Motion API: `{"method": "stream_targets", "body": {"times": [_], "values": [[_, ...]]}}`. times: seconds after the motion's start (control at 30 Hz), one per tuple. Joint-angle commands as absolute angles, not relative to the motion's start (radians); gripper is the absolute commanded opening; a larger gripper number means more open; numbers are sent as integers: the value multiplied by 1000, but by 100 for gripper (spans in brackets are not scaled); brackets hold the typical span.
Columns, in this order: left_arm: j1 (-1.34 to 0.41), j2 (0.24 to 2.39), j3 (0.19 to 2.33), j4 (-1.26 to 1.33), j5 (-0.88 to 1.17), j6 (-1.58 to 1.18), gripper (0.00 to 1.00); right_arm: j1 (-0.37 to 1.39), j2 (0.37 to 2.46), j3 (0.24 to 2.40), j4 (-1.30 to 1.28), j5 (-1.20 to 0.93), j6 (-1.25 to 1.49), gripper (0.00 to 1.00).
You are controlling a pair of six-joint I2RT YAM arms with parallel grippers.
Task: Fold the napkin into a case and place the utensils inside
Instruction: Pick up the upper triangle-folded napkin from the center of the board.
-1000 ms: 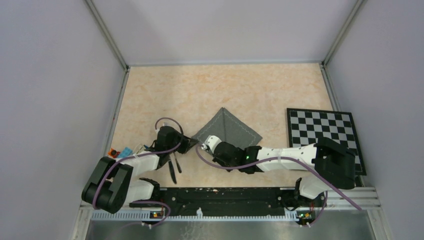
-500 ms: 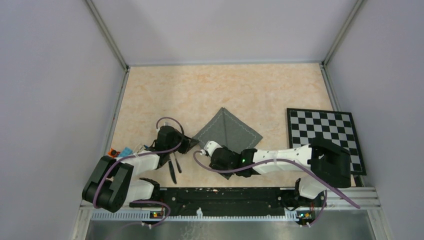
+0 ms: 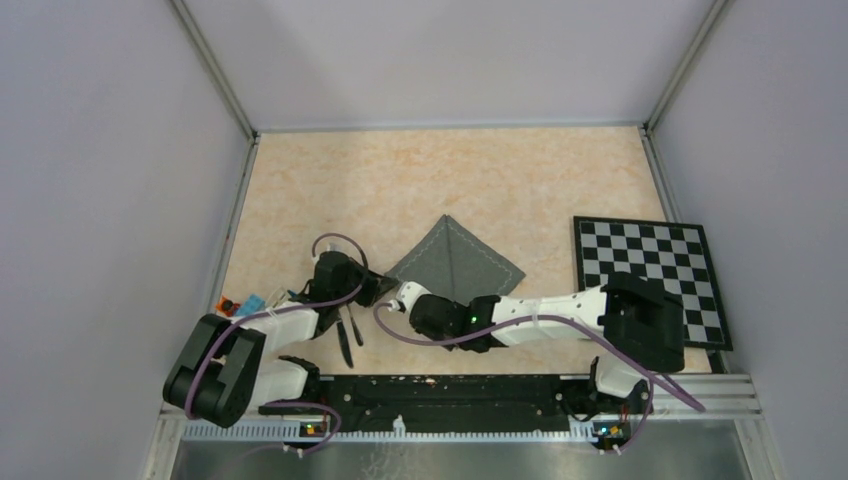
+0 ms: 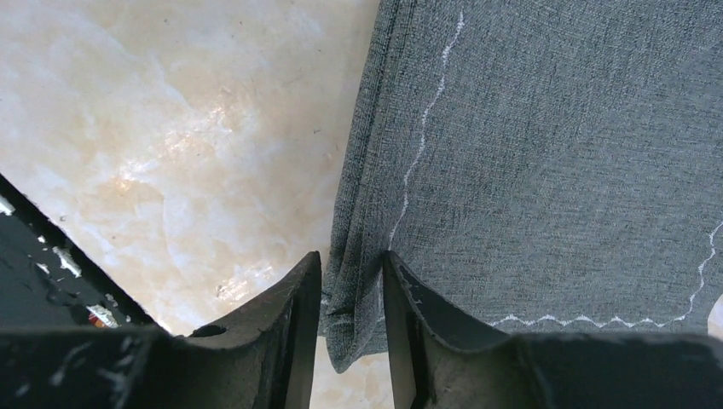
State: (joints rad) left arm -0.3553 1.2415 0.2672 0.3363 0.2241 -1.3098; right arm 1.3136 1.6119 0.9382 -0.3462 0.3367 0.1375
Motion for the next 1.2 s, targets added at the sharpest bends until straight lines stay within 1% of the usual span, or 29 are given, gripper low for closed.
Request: {"method": "stream_targets", "body": {"times": [0.0,0.17,0.37,0.53,0.57,0.63,0.77,0.83,1.0,1.17], "values": [[-356,1216,272,364,222,-1297,0,1325,1632,968,-333,362,122,33],[-356,1217,273,364,223,-1298,0,1325,1639,945,-307,334,117,40],[-355,1217,276,365,224,-1299,0,1324,1682,935,-288,339,112,44],[-355,1218,278,361,223,-1296,0,1324,1712,930,-294,383,120,44],[-355,1218,278,362,223,-1296,0,1324,1718,928,-292,388,120,42],[-355,1217,278,360,224,-1295,0,1325,1729,919,-294,418,132,33],[-355,1215,280,347,220,-1291,0,1335,1728,900,-290,502,148,2],[-356,1210,287,341,221,-1284,0,1338,1709,897,-283,528,151,0],[-356,1161,376,222,230,-1267,0,1338,1634,950,-316,435,165,0],[-356,1035,497,-22,194,-1269,0,1338,1523,990,-359,332,203,0]]}}
